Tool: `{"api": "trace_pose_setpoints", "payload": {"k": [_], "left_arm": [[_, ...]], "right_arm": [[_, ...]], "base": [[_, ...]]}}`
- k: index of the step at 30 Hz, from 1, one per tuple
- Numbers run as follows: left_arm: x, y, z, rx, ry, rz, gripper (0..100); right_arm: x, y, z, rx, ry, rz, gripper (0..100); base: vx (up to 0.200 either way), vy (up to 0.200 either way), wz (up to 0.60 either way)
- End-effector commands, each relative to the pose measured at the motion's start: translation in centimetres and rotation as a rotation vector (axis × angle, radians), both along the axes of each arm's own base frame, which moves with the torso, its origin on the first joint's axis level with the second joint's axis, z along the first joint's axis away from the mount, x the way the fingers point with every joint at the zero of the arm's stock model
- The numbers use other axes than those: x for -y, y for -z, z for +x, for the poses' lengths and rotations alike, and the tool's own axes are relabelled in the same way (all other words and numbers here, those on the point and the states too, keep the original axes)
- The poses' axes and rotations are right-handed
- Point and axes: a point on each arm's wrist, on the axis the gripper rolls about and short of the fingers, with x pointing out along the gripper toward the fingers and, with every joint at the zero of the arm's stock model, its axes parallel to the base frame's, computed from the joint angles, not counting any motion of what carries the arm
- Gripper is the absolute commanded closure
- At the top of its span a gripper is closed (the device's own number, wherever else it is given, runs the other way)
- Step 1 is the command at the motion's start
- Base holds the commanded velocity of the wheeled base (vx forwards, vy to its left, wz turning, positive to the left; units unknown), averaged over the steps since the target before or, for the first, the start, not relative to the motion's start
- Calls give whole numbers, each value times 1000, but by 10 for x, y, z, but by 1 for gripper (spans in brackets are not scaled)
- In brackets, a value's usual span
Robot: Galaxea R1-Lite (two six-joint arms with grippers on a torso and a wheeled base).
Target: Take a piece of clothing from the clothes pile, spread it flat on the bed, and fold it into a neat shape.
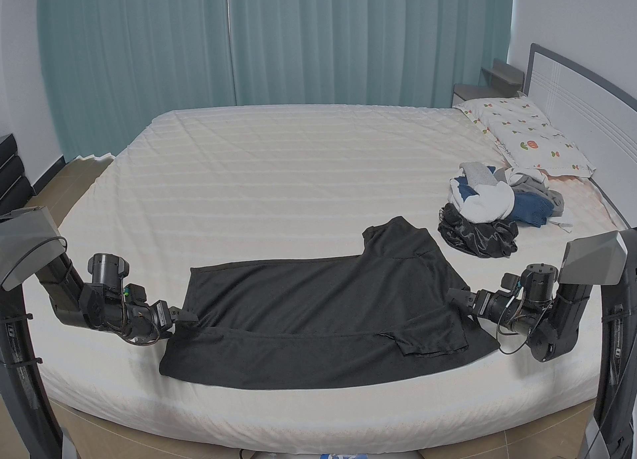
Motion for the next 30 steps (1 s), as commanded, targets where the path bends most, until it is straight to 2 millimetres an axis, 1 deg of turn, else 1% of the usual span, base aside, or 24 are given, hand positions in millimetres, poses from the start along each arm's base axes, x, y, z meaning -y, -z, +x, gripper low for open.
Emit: {"api": "trace_pose_setpoints", "payload": {"k": [1, 2, 3, 6, 7, 8, 9, 13, 15, 18, 19, 21, 25, 30], "left_arm": [[0, -2, 1, 0, -11, -16, 0], [-1, -3, 2, 0, -23, -26, 0], [-2, -4, 2, 0, -33, -37, 0], [-6, -7, 3, 11, -45, -81, 0], [-8, -9, 3, 15, -54, -109, 0], [-8, -9, 3, 15, -56, -115, 0], [-9, -11, 4, 17, -67, -143, 0], [-10, -14, 6, 19, -94, -168, 0], [-10, -14, 6, 21, -94, -168, 0], [-10, -14, 6, 22, -94, -168, 0], [-10, -13, 6, 23, -94, -166, 0], [-10, -12, 7, 23, -93, -165, 0], [-10, -11, 7, 21, -96, -158, 0], [-9, -11, 7, 21, -94, -158, 0]], "right_arm": [[0, -29, 0, 63, 41, 6, 0], [-3, -39, -4, 69, 63, 14, 0], [-5, -42, -10, 51, 79, 21, 0], [-21, -43, -32, -15, 85, 62, 0], [-28, -43, -43, -59, 91, 99, 0], [-30, -43, -45, -69, 92, 110, 0], [-43, -43, -55, -121, 97, 175, 0], [-70, -43, -68, -224, 135, 322, 0], [-79, -39, -71, -261, 138, 348, 0], [-83, -35, -73, -284, 134, 352, 0], [-84, -24, -78, -333, 139, 333, 0], [-84, -21, -82, -355, 140, 326, 0], [-86, -18, -88, -386, 139, 326, 0], [-86, -12, -88, -404, 145, 322, 0]], "base": [[0, 0, 0], [0, 0, 0], [0, 0, 0], [0, 0, 0], [0, 0, 0], [0, 0, 0], [0, 0, 0], [0, 0, 0], [0, 0, 0], [0, 0, 0], [0, 0, 0], [0, 0, 0], [0, 0, 0], [0, 0, 0]]}}
